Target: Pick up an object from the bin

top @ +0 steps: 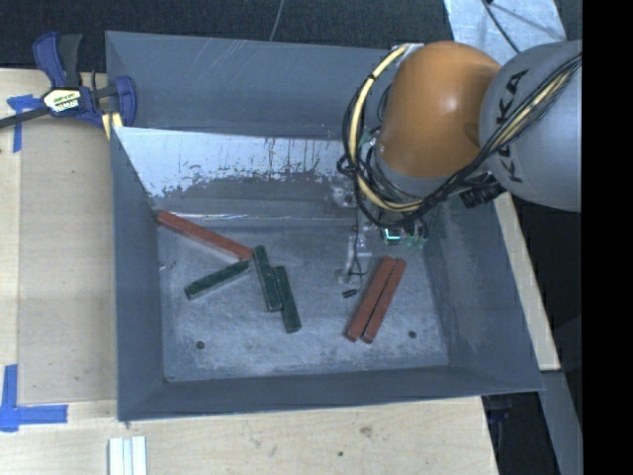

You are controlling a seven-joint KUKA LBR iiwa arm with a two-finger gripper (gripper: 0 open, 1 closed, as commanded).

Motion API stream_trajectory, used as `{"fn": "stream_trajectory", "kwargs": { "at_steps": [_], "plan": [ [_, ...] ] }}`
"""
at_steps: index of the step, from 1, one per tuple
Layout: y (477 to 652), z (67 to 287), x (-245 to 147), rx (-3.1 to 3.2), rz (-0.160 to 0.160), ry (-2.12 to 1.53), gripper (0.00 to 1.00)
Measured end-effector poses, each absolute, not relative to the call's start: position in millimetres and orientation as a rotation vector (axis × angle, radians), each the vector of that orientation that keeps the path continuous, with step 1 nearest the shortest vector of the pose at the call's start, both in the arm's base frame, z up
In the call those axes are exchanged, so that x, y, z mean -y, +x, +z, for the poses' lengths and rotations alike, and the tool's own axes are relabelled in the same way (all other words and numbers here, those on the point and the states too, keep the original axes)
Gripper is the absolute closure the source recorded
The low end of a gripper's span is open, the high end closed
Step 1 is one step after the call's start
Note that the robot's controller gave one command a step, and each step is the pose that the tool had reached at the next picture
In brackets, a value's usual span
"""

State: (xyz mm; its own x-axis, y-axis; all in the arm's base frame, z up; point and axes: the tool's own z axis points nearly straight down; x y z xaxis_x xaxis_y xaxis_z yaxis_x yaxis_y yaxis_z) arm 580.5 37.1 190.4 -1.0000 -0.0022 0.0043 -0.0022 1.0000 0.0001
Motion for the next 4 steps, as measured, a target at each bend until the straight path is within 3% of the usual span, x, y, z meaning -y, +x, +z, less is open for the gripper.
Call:
{"fn": "stream_trajectory", "kwargs": {
  "at_steps": [1, 2, 3, 4],
  "plan": [
    [582.3, 195, -37, 3.145, -0.001, 0.002, 0.00],
    [570.8, 154, -42, 3.136, 0.000, 0.113, 0.00],
    [546.2, 201, -44, 3.083, 0.000, 0.600, 0.00],
    [558.1, 189, -28, 3.027, 0.007, 0.909, 0.00]
  ]
}}
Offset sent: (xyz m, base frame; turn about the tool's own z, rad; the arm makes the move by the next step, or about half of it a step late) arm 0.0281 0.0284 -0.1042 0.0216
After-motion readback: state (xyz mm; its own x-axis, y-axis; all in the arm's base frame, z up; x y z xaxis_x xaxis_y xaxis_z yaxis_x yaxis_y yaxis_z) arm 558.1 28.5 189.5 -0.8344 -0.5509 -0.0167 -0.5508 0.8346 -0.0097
